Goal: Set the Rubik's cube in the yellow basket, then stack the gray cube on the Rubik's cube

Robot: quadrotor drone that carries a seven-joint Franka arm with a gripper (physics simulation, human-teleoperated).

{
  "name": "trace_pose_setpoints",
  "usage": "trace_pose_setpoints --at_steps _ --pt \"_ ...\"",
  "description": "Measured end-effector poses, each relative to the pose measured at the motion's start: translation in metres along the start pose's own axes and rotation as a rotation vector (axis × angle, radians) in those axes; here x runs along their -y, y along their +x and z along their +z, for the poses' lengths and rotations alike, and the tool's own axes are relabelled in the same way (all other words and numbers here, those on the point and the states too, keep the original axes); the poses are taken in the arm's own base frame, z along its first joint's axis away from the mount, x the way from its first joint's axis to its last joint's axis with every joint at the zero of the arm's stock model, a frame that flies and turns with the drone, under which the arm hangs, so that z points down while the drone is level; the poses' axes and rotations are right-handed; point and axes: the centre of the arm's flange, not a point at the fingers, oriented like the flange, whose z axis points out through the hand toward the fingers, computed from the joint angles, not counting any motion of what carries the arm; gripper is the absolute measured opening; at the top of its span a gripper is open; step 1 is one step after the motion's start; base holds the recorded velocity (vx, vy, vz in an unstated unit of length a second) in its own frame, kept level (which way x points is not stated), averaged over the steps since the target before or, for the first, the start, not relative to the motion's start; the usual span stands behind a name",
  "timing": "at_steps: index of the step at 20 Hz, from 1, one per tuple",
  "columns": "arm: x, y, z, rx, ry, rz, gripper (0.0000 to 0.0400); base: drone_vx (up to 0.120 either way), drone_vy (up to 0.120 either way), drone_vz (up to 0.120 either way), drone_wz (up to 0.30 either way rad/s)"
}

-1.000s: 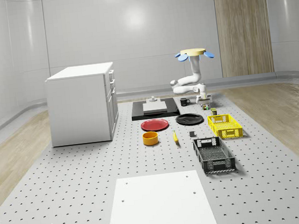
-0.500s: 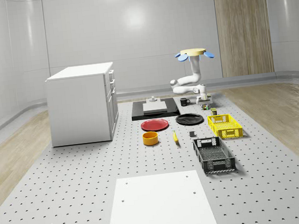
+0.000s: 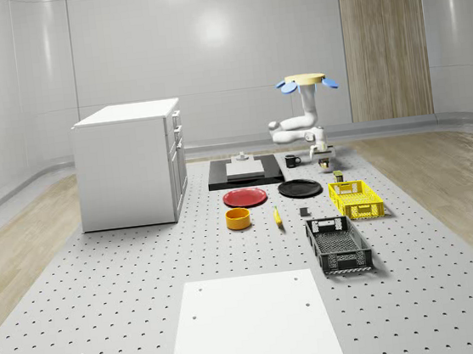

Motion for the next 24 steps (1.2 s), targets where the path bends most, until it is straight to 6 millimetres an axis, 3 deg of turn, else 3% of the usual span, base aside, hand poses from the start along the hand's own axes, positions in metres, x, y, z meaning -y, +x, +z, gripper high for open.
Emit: trace_pose_setpoints --at_steps 8,12,16,24 --pt "0.0 0.0 -0.0057 0.0 0.0 0.0 0.0325 0.1 0.0 0.12 0.0" --pt "0.0 0.0 -0.0064 0.0 0.0 0.0 0.0325 0.12 0.01 0.01 0.0" --pt "0.0 0.0 -0.0066 0.0 0.0 0.0 0.0325 0.12 0.12 0.0 0.0" --pt "0.0 0.0 -0.0068 0.0 0.0 0.0 0.0325 0.12 0.0 0.0 0.0"
